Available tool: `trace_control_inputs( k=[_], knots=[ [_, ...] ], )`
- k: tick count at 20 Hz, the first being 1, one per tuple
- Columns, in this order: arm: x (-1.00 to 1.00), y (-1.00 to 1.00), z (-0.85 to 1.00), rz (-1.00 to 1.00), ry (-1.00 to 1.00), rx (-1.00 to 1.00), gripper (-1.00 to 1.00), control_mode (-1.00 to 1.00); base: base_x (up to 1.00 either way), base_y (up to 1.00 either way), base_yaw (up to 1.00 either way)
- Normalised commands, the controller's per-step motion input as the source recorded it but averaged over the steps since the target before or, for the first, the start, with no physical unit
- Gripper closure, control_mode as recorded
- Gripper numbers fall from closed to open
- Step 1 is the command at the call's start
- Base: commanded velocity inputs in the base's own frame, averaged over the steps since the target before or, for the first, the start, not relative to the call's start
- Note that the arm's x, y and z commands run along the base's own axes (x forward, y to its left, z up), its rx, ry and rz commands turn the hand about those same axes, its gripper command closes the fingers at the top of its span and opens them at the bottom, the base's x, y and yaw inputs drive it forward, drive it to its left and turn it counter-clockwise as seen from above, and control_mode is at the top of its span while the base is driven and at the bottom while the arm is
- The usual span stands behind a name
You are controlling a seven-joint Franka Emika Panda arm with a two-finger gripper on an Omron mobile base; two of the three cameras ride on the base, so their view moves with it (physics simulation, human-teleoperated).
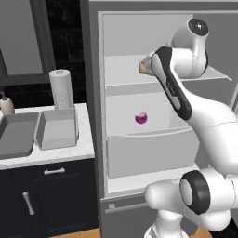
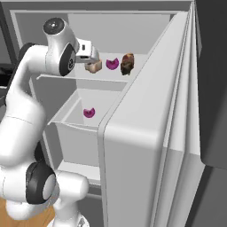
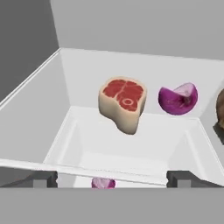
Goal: Place one onion and one steak in each tupperware on the nearby counter, to pack two identical lunches.
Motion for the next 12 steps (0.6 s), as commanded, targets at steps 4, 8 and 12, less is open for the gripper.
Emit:
trace_control_inputs(
  k=[4,8,12],
  knots=[
    [0.75,0.0,-0.28,0.0,0.02,-0.03,-1.0,-1.0,0.0,0.0,0.0],
    [0.59,-0.06,-0.32,0.05,0.1,-0.05,-1.0,-1.0,0.0,0.0,0.0],
    [0.4,-0.15,-0.33,0.06,0.12,-0.03,-1.0,-1.0,0.0,0.0,0.0]
  ],
)
